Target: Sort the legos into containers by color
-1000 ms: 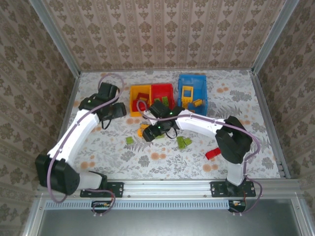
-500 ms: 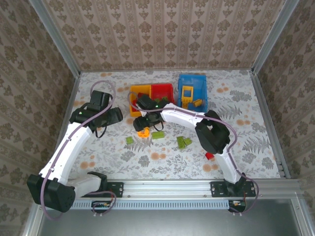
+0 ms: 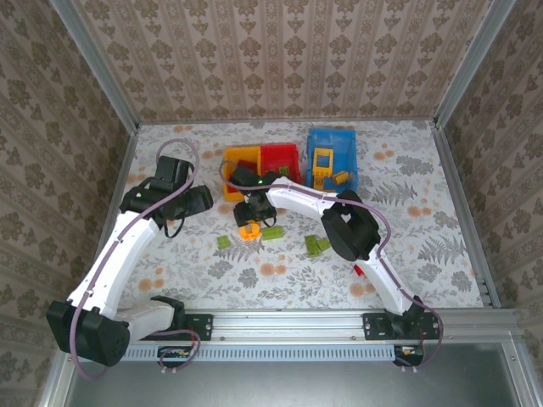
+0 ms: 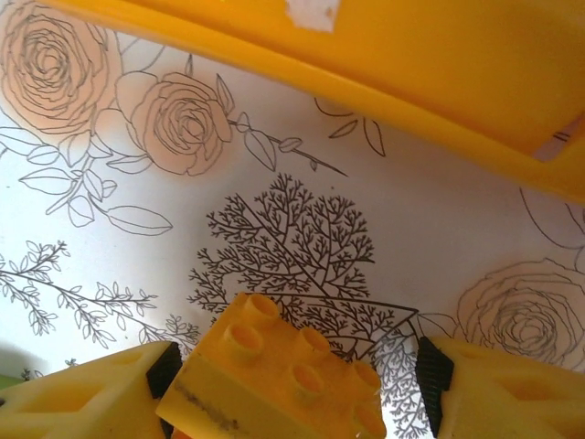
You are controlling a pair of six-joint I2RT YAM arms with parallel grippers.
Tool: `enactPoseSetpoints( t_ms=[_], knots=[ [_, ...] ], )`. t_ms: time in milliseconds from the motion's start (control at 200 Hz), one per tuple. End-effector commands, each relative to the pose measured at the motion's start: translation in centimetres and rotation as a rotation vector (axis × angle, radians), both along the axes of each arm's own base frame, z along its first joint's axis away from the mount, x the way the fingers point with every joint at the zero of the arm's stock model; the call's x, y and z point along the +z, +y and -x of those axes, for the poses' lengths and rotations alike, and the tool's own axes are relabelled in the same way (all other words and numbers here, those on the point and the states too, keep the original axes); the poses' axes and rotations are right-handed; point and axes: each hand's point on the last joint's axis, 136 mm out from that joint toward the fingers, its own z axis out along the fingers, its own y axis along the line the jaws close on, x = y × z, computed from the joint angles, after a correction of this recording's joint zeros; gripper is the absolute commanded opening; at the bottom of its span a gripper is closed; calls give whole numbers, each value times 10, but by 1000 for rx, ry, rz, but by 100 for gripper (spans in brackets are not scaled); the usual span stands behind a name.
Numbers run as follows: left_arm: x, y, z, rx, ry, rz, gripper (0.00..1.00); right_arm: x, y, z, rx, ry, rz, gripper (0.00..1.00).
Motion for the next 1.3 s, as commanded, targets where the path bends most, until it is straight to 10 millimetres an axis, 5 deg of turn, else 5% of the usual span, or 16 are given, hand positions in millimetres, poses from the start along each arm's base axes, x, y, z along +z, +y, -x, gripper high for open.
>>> enactPoseSetpoints(
  t_ms=[0,695,1025,1295],
  knots=[
    [-4,-1,0,-8,6,10,66,-5,-15,5,-32,14,54,70],
    [-7,-13,-5,-22,6,45,65,16,-33,4,36,-45,58,42],
    [-10,-27,-8,-61,5,64,65,25,-45,3,16,-62,56,39],
    [3,-83,-10,-269,-56,202,65,81,-69,-2,-49,-159,23,39]
  ],
)
